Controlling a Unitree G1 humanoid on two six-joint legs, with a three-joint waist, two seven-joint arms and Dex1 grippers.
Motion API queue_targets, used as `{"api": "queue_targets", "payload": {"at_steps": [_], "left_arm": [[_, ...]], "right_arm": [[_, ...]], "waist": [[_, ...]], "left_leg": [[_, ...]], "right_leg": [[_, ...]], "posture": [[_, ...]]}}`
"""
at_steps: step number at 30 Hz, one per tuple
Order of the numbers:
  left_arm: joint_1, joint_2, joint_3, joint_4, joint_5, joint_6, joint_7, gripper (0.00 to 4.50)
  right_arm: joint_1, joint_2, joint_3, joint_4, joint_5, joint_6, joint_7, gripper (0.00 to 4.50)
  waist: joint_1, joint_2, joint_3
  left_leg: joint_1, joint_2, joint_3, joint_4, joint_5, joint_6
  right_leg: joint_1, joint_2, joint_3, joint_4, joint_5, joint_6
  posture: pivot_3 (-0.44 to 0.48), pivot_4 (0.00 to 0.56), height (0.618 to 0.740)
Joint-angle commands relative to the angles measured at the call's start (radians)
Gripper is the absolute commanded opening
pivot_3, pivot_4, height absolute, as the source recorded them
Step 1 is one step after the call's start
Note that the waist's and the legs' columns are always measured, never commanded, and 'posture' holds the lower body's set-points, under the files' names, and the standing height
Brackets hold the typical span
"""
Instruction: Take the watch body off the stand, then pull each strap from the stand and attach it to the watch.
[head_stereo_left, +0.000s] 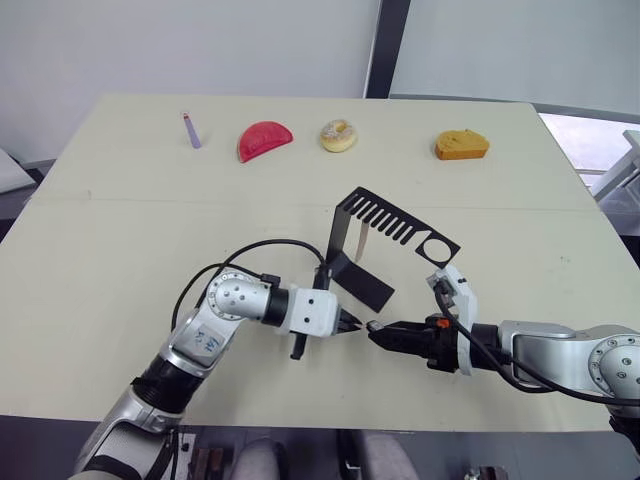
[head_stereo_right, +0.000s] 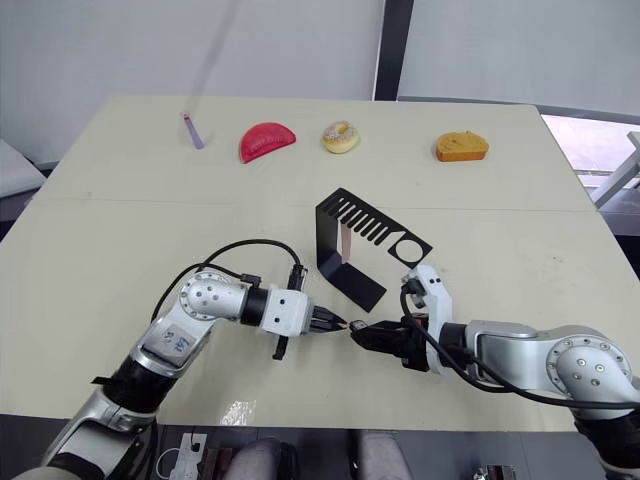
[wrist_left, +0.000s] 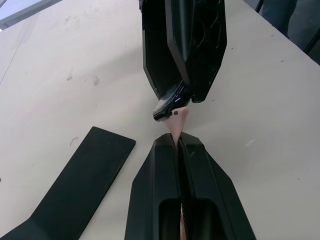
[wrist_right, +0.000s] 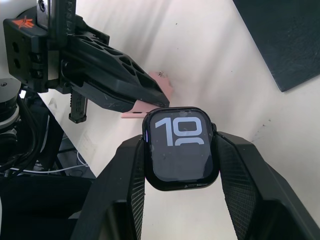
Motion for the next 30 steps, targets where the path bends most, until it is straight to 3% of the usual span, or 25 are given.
{"api": "queue_targets", "payload": {"at_steps": [1,30], "left_arm": [[-0.021,-0.029,-0.025,-0.034,-0.009,-0.024,0.011,0.0],[-0.03,-0.048,-0.032,-0.021,-0.002,-0.026,0.016,0.0]], "right_arm": [[-0.014,0.005,0.008,-0.083,0.031,0.005,0.049,1.6],[-0.015,0.01,0.009,-0.081,0.019,0.006,0.055,1.6]], "waist": [[0.0,0.0,0.0],[0.0,0.0,0.0]], "left_leg": [[0.0,0.0,0.0,0.0,0.0,0.0],[0.0,0.0,0.0,0.0,0.0,0.0]], "right_leg": [[0.0,0.0,0.0,0.0,0.0,0.0],[0.0,0.0,0.0,0.0,0.0,0.0]], "posture": [[0.0,0.15,0.737],[0.0,0.15,0.737]]}}
